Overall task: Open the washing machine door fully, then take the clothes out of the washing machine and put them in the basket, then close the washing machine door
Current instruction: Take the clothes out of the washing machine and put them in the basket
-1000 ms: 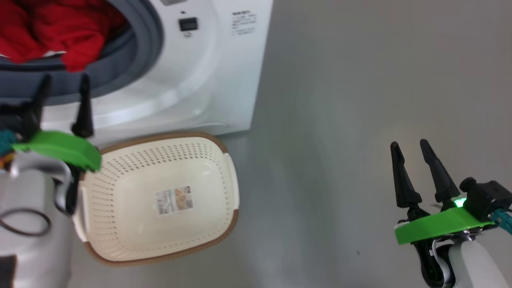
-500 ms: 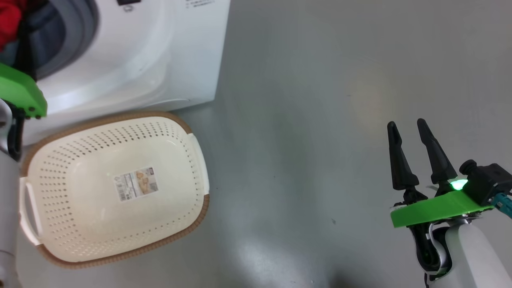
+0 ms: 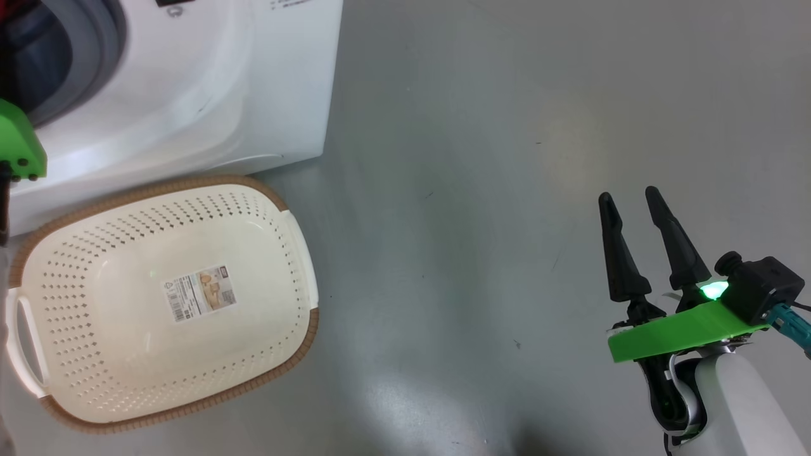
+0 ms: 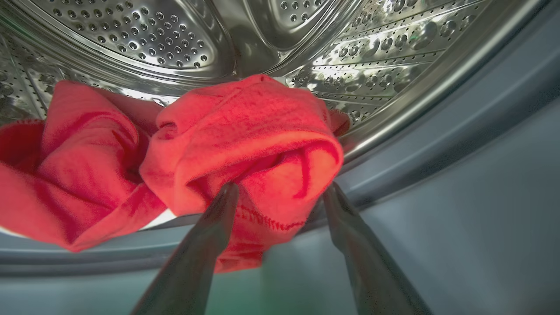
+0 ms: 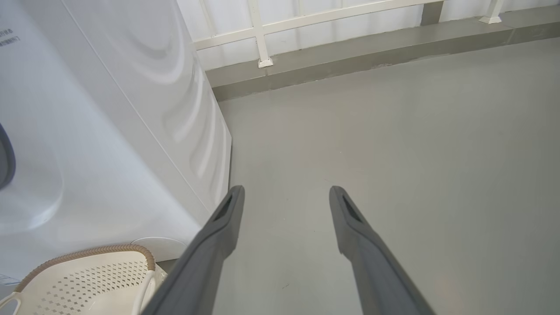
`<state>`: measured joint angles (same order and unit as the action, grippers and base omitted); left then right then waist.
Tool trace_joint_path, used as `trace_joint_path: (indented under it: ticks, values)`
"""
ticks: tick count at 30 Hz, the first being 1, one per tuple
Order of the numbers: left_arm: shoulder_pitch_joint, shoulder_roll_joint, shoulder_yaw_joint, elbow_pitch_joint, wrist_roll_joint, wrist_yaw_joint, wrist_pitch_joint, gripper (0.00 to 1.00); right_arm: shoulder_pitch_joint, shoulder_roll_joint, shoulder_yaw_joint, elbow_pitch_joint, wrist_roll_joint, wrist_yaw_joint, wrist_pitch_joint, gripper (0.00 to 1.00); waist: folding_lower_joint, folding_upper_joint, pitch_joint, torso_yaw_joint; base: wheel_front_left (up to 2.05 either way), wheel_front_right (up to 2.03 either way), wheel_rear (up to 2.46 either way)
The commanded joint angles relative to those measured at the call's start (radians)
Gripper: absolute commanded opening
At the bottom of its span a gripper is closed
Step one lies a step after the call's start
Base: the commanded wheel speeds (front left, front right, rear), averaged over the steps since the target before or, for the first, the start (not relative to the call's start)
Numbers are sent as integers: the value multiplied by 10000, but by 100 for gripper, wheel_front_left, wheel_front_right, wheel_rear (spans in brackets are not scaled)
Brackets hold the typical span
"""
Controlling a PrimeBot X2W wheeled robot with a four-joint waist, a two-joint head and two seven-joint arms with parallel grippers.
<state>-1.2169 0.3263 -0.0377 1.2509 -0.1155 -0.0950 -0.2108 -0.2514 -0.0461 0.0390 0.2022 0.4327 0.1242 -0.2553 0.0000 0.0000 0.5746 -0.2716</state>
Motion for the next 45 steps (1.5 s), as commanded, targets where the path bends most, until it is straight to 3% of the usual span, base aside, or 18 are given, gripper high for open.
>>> trace_joint_path:
  ticks: [1,3,5,6,8,15,23,36,45]
  values:
    - [-158,549,86,-94,56,130,-100,100,11,-42,213,-218,100,65,-65,100,0,0,-27,-21,0,0,0]
    - [-169,543,87,-13,10,167,-138,44,24,-42,254,-213,93,65,-65,100,0,0,-55,-41,0,0,0]
    - [-172,532,77,27,-22,212,-217,25,29,-42,273,-209,84,65,-65,100,0,0,-88,-53,0,0,0]
    - [-169,521,70,42,-37,224,-253,21,30,-42,276,-210,77,65,-65,100,0,0,-108,-54,0,0,0]
    - [-138,486,50,63,-59,271,-328,0,43,-42,266,-209,55,65,-65,100,0,0,-169,-41,0,0,0]
    - [366,298,244,-211,-387,358,-496,0,182,-42,198,-153,-83,65,-65,100,0,0,-598,171,0,0,0]
    - [2083,7,801,-2531,-743,423,-507,0,365,-67,112,-77,-264,65,-65,100,0,0,-1203,551,0,0,0]
    - [5497,-1413,2276,-6799,-772,81,-508,0,905,-304,29,13,-356,65,-65,100,0,0,-2227,1249,0,0,0]
    - [7027,-2434,2671,-9098,-541,-259,-509,0,1158,-391,-54,30,-363,65,-65,100,0,0,-2601,1639,0,0,0]
